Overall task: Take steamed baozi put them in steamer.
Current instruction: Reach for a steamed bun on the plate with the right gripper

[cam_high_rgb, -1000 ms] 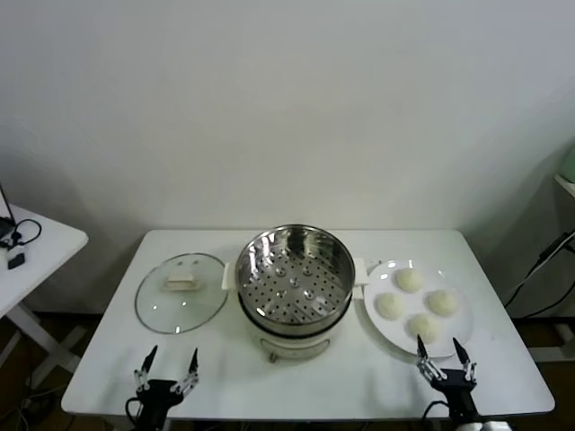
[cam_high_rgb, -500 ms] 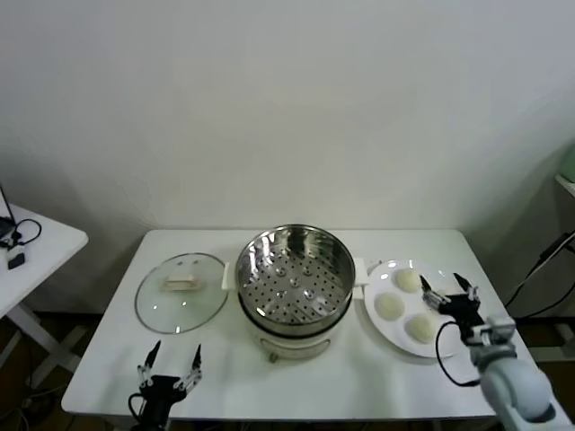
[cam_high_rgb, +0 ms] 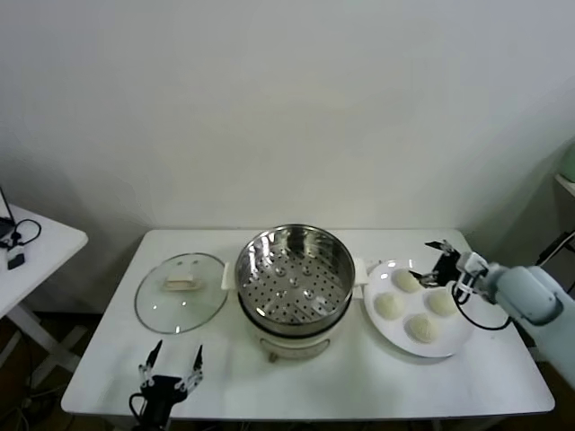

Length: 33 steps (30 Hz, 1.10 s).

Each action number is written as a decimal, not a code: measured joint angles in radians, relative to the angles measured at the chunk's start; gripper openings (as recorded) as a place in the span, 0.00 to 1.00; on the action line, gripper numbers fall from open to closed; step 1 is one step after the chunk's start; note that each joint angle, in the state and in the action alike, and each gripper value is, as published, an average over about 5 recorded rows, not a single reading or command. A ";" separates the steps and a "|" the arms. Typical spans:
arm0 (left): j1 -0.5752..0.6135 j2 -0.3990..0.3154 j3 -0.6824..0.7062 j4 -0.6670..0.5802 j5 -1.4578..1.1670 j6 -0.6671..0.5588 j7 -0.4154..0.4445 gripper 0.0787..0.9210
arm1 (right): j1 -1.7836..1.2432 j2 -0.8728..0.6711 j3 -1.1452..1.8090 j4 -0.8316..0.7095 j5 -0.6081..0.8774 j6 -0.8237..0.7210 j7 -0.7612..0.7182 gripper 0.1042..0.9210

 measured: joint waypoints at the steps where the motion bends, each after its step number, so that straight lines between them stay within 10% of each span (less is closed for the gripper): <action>1: 0.001 0.000 0.001 0.001 0.002 -0.001 0.000 0.88 | 0.065 0.004 -0.066 -0.024 0.003 0.012 -0.029 0.88; 16: 0.006 -0.004 -0.001 0.002 0.014 -0.013 0.005 0.88 | 0.724 0.196 -0.884 -0.307 0.056 0.122 -0.304 0.88; 33: -0.008 -0.007 -0.017 0.043 0.019 -0.031 0.005 0.88 | 0.663 0.378 -0.960 -0.615 0.003 0.192 -0.308 0.88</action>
